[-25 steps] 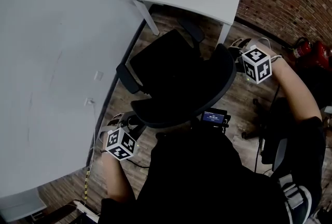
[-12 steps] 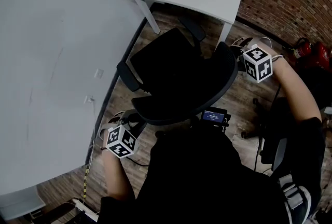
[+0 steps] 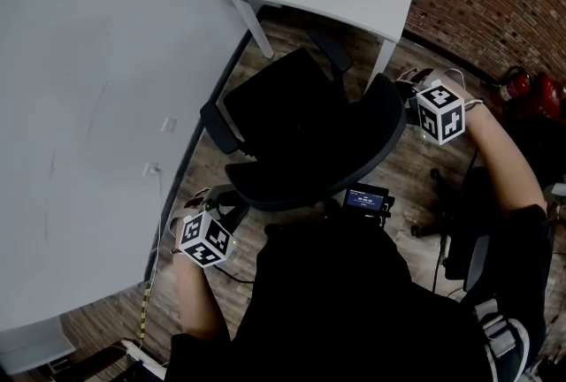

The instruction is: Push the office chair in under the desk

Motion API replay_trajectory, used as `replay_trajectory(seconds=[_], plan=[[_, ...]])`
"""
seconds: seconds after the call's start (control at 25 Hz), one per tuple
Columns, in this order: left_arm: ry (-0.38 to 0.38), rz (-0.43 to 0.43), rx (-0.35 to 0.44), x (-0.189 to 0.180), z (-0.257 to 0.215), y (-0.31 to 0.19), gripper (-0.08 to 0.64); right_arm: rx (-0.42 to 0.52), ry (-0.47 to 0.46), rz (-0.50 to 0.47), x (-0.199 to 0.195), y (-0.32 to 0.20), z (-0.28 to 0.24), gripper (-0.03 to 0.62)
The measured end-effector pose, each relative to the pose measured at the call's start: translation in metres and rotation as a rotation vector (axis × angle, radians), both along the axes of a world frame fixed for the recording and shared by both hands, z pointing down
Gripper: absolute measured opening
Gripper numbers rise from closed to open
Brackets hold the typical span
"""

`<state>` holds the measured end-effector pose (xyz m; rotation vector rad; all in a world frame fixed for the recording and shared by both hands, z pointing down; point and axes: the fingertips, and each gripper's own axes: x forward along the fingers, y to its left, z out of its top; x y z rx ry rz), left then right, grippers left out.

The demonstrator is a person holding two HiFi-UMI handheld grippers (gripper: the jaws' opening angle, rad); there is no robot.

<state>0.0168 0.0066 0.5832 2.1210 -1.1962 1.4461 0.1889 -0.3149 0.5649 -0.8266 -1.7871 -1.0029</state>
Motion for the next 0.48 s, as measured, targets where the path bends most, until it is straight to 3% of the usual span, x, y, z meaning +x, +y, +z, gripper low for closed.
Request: replay_trajectory(seconds=[0.48], plan=[[0.022,0.037,0.039,-0.025,-0.001,0.009,0.15,0.002,-0.009,0.083,0.002,0.025,-0.001,0.158]])
